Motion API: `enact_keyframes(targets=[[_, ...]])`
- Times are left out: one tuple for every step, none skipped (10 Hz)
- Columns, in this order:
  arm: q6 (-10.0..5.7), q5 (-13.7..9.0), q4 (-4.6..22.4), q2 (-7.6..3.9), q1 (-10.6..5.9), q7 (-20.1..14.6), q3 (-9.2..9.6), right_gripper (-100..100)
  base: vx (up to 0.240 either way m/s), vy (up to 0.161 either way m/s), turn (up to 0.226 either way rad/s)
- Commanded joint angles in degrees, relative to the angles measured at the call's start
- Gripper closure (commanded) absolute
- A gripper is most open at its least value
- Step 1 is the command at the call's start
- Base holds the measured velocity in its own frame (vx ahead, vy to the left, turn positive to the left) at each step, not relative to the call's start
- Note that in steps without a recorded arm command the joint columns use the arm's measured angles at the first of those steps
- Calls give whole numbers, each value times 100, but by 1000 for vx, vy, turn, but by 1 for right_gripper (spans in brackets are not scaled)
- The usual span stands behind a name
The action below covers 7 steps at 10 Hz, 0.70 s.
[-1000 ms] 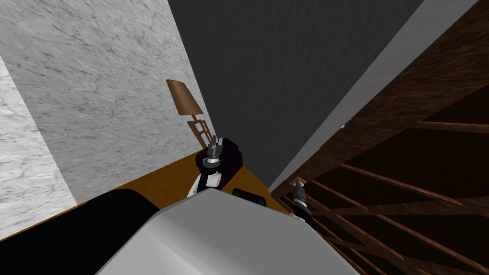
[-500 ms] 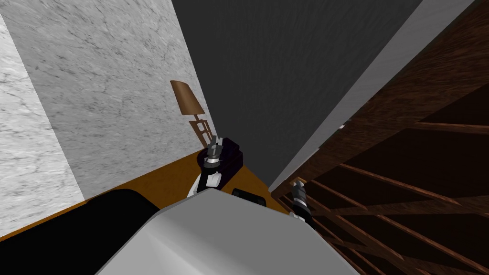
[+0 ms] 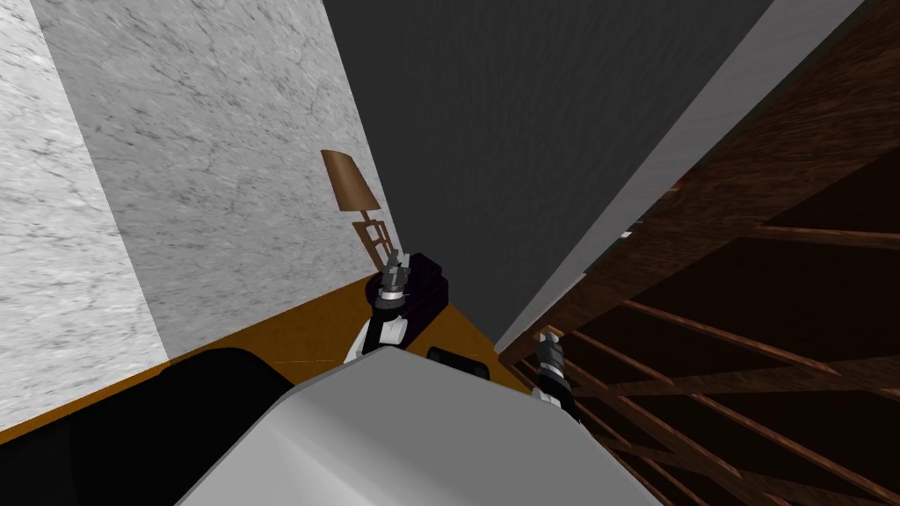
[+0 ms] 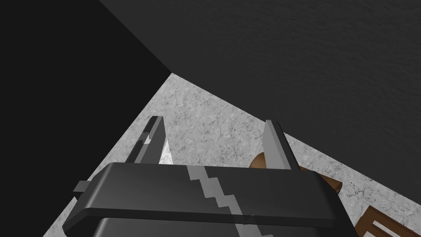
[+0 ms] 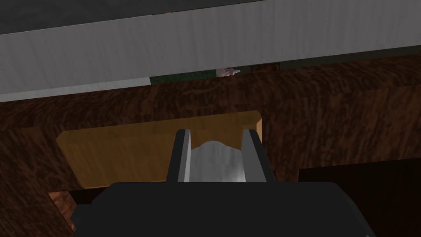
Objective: Pull the door open
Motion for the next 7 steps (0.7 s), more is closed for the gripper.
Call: enact_keyframes(targets=[[23,-46,2,-29,45,-286,-31,100,-37,3,28],[18,-65,25,-35,24,-464,-21,100,-49,-7,27],[18,-65,25,-35,24,-560,-21,100,-36,-4,20],[14,-84,47,-41,2,-754,-12,100,-32,3,29],[9,-103,68,-47,-19,-926,-2,100,-47,2,40],[9,-103,68,-47,-19,-1035,-2,100,-35,-4,11],[5,-122,90,-53,-39,-1254,7,100,-31,-3,18]])
